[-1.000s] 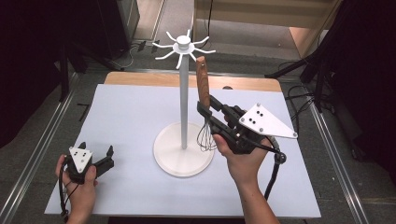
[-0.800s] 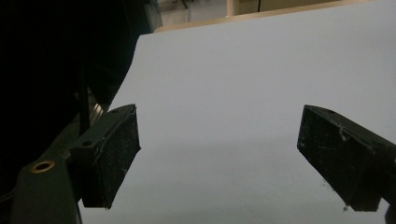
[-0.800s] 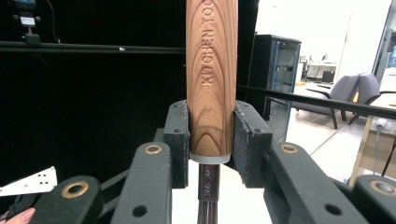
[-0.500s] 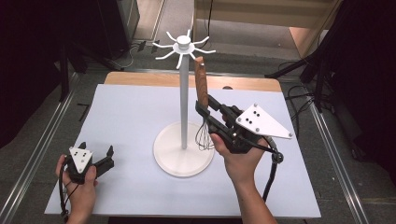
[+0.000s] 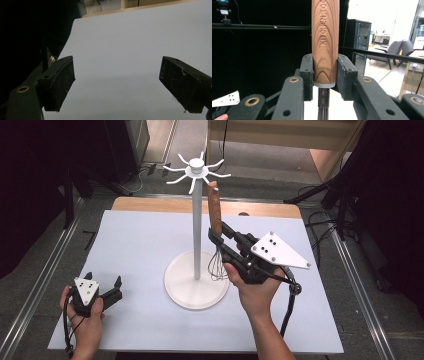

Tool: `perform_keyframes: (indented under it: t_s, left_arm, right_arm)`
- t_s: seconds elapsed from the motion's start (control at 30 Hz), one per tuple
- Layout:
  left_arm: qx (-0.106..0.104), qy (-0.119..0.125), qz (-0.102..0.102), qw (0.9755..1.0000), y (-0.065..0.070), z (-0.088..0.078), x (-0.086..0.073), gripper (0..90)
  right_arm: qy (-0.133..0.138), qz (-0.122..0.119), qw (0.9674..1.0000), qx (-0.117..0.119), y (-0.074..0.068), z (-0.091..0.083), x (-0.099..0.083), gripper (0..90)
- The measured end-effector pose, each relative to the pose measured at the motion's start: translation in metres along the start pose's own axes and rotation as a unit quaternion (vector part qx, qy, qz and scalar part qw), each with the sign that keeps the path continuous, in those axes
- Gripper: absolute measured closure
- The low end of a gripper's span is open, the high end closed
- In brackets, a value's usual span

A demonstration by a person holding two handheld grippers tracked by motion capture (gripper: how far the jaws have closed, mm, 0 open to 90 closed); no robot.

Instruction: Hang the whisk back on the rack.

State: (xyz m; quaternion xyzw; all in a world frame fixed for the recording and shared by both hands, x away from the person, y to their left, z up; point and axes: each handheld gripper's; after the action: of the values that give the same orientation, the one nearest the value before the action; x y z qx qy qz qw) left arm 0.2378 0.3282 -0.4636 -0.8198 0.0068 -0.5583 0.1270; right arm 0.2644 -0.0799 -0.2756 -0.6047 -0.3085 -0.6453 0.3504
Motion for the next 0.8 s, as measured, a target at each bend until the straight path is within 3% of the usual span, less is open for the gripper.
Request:
perform_keyframes:
  t_s: [0.37,0.63,0.8]
  left_arm:
    - [0.000,0.000,0.001,1.0000,0.0000,0.0000,0.0000,13.6]
    - [0.000,-0.001,0.001,1.0000,0.0001,-0.0001,0.0000,13.6]
    - [0.000,0.000,0.000,1.0000,0.0002,0.0001,0.0000,13.6]
  right_arm:
    - [-0.001,0.001,1.0000,0.004,-0.0006,-0.0005,0.0005,69.2]
    - [-0.005,0.001,1.0000,0.006,0.0006,-0.0027,0.0005,60.4]
    - [-0.007,-0.004,1.0000,-0.005,0.0045,-0.0071,-0.0011,48.8]
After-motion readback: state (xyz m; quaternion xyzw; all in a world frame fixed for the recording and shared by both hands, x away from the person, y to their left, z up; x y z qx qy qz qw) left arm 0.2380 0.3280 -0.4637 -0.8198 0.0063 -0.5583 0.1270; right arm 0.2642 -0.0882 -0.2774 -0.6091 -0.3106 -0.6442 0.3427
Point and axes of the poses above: each handheld gripper's, and its own axes: z roughly forward along the jaws, x roughly out of its top, y roughly to its right, and after that the axes turned 9 degrees about x, right-handed
